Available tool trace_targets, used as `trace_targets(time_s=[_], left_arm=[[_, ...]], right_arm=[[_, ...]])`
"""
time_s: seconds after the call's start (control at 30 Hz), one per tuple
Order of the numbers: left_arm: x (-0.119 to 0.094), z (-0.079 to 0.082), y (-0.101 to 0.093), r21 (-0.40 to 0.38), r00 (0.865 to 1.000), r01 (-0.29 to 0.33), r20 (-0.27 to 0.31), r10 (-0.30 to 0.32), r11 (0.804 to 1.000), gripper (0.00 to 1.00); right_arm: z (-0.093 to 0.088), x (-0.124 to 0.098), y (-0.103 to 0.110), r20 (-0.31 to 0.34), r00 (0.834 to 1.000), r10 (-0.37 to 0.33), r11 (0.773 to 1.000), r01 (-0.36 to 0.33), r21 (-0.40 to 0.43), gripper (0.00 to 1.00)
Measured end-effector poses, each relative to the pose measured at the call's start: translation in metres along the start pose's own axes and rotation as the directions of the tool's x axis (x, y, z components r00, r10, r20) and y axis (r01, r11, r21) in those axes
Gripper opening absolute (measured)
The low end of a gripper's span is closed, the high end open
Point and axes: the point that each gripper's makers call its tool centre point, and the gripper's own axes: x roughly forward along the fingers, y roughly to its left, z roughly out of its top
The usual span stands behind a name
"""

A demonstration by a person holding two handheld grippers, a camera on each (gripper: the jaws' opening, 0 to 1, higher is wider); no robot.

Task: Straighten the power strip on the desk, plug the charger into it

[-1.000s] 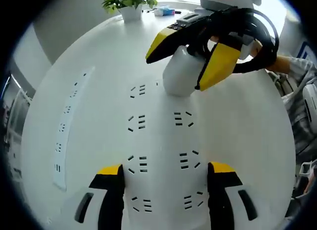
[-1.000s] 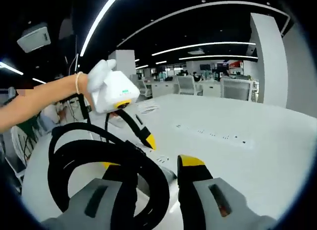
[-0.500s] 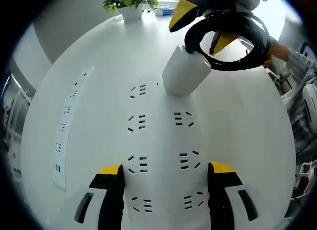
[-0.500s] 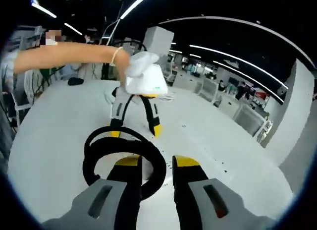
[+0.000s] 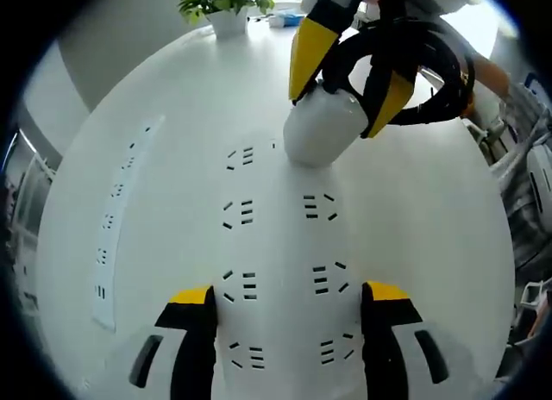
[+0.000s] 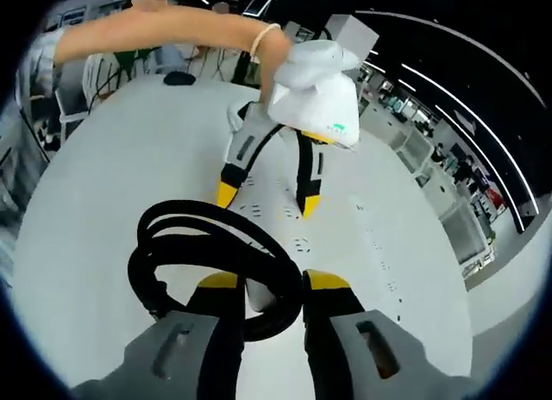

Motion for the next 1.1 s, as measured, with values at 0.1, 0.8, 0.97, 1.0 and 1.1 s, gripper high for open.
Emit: trace_targets(time_s=[0.1,0.8,0.97,1.0,1.1], left_arm=[[0.0,0.001,0.0,0.0,1.0,0.0,0.004,0.0,1.0,0.68],[0.002,0.003,-0.003,0.027,0.993,-0.001,-0.12,0.004,1.0,0.67],[0.002,0.003,-0.004,0.037,0.988,0.0,-0.151,0.006,0.999,0.67],[0.002,0.003,-0.004,0.039,0.988,0.001,-0.154,0.006,0.999,0.67],[0.002,0.002,-0.004,0.043,0.99,0.002,-0.139,0.004,0.999,0.67]], right_arm=[[0.0,0.0,0.001,-0.014,1.0,0.002,1.0,-0.002,-0.01,0.22],[-0.005,0.006,0.003,-0.123,0.992,0.023,0.995,-0.034,-0.089,0.2],[-0.006,0.01,0.001,-0.199,0.977,0.078,0.995,-0.087,-0.038,0.2],[-0.007,0.01,0.001,-0.202,0.975,0.093,0.995,-0.099,-0.021,0.2],[-0.008,0.011,0.001,-0.127,0.981,0.147,0.989,-0.142,0.052,0.2]])
